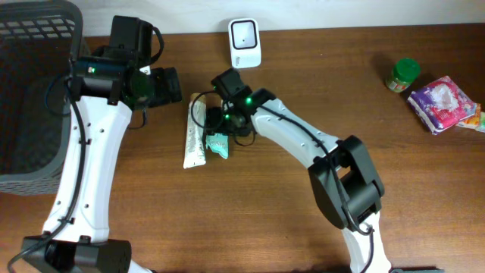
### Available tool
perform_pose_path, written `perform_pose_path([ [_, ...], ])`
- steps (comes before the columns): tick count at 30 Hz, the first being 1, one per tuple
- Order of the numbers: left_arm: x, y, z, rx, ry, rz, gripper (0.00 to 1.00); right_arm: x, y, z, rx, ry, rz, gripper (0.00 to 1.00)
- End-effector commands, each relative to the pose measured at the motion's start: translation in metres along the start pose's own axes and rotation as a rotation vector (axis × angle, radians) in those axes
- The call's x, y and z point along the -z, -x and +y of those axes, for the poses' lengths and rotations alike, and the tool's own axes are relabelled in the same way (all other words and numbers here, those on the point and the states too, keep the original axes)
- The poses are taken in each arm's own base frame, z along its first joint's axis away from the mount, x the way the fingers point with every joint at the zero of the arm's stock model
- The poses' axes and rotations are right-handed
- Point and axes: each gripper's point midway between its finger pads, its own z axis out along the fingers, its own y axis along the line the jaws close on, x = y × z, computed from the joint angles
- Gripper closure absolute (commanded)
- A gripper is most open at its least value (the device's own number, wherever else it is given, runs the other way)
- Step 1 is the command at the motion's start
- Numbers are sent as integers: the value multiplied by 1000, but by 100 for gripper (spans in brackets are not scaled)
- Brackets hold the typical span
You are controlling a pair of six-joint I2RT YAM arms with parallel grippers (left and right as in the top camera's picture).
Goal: Scan the item barcode
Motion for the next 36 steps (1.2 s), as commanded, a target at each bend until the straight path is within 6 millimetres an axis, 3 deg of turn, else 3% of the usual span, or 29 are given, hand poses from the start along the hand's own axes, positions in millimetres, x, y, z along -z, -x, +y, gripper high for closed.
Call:
perform_pose_path([
  [1,0,0,-1,-9,5,-2,1,-13,0,-14,23,-108,-43,40],
  [5,0,0,-1,-9,5,-3,1,-8,11,-29,136,-299,-157,40],
  [13,0,0,-1,-9,4,-3,1,-11,7,-22,135,-286,-157,39],
  [18,0,0,-1,-9,5,-2,1,-19,-6,-34,99,-305,-133,40],
  [24,0,0,-1,-9,5,-2,1,-23,-13,-55,99,-375,-136,50],
  [28,0,0,-1,-9,5,-2,1,-9,-10,-80,101,-511,-160,54],
  [33,0,0,-1,-9,5,-2,1,34,6,-121,68,-697,-163,53],
  [36,0,0,-1,-9,5,-2,1,55,17,-116,145,-708,-150,37],
])
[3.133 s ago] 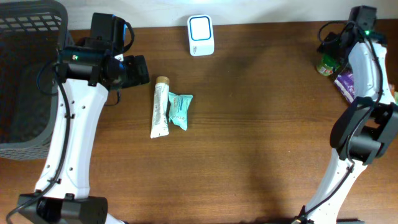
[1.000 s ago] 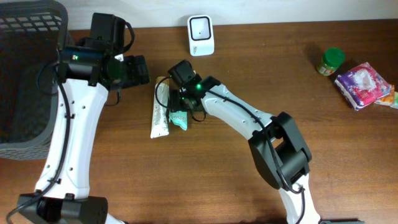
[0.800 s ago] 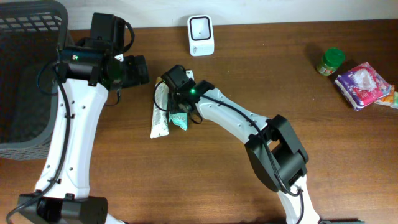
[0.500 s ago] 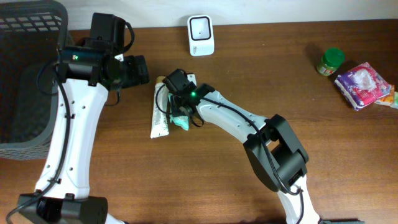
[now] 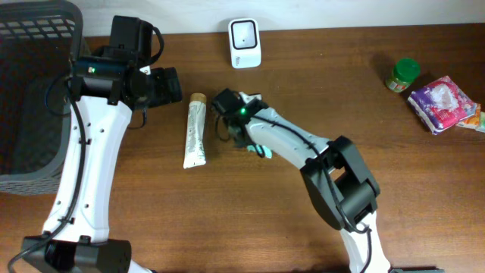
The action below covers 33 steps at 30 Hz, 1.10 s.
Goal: Scan the item barcode
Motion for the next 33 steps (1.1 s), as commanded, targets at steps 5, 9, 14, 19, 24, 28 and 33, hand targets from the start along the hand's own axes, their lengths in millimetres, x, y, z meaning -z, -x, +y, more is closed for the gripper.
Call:
perform_pose_path([
  [5,0,0,-1,-9,4,-2,1,59,34,3,223,-14,-111,31],
  [9,0,0,-1,-9,5,-2,1,36,13,15,190,-20,-63,30],
  [14,0,0,-1,-9,5,-2,1,13,7,9,141,-100,-53,30],
  [19,0,0,-1,-9,5,-2,1,1,0,9,157,-125,-29,30],
  [24,0,0,-1,-9,5,-2,1,-11,-10,12,178,-139,0,47],
  [28,0,0,-1,-9,5,-2,1,-21,-14,10,192,-169,12,48],
  [33,0,0,-1,-9,5,-2,1,-27,-19,8,206,-186,29,68],
])
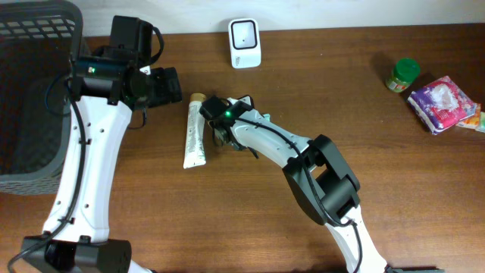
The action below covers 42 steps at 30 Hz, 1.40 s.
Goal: Scan the item barcode
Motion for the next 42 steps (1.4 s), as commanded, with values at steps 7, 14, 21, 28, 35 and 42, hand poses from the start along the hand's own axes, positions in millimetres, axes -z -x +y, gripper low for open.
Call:
perform_pose_path([
  [7,0,0,-1,-9,5,-2,1,30,22,4,35,234,109,74],
  [14,0,0,-1,-9,4,-2,1,56,38,9,-68,976,281,74],
  [21,0,0,-1,-9,5,-2,1,37,35,-6,-270,1463,303,67],
  [28,0,0,-1,-9,5,-2,1,-26,16,-54,-455,1256,371,64],
  [35,0,0,-1,-9,5,-2,1,-35,18,-129,-427,782,352,60],
  [42,0,0,-1,-9,4,-2,1,20,38,-114,-265,905,293,36],
])
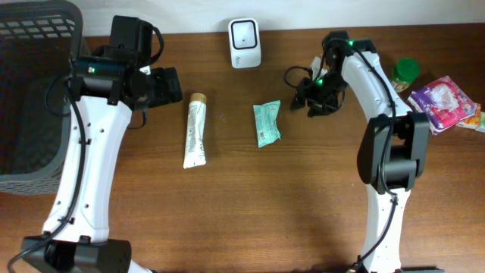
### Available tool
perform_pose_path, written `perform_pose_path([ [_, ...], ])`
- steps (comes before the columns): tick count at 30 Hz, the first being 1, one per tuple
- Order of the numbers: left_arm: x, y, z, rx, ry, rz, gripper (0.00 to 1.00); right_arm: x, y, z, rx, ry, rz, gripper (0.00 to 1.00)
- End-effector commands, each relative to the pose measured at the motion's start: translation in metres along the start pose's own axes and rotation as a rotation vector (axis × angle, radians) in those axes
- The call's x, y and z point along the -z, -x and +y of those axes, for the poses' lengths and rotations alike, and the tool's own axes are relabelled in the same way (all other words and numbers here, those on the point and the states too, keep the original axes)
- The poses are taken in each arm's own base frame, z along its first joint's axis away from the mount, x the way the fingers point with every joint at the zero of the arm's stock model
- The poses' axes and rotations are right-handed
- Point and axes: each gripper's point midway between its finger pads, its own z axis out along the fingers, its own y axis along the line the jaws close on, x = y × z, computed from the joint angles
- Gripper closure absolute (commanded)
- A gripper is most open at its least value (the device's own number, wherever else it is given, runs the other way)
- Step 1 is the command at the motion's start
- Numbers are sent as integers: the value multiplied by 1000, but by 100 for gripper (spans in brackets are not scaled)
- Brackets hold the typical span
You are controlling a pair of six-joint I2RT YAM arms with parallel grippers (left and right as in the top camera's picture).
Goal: Scan the item barcode
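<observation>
The white barcode scanner [245, 42] stands at the back middle of the table. A green packet [266, 123] lies flat on the wood in front of it, touching nothing. To its left lies a white tube with a tan cap [195, 130]. My right gripper [305, 98] hangs to the right of the packet, clear of it, and its fingers look spread with nothing between them. My left gripper [170, 85] is up and to the left of the tube's cap, open and empty.
A dark mesh basket [30, 91] fills the left edge. At the far right stand a green-lidded jar [403, 73] and a pink packet [443, 102]. A cable loops near the right wrist at the back.
My right arm has moved from beside the tube to the right side of the table. The green packet now lies flat and in full view between tube and gripper. The left arm has not moved.
My right gripper was first over the green packet beside the tube. Then the packet lay further right and nearer the front, under the arm. After that the gripper was back by the tube. Now the arm is away and the packet lies alone before the scanner.
</observation>
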Motion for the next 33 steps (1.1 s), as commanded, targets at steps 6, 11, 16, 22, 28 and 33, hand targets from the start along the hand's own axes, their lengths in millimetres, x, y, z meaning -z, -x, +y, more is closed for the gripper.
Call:
perform_pose_path([
  [6,0,0,-1,-9,5,-2,1,-11,-24,62,218,-14,24,36],
  [11,0,0,-1,-9,5,-2,1,-29,-21,51,155,-118,18,25],
  [16,0,0,-1,-9,5,-2,1,-60,-28,50,152,-68,96,22],
  [22,0,0,-1,-9,4,-2,1,-78,-31,56,174,14,141,38],
  [28,0,0,-1,-9,5,-2,1,-88,-29,51,178,18,129,81],
  [33,0,0,-1,-9,4,-2,1,-63,-24,94,167,278,132,94],
])
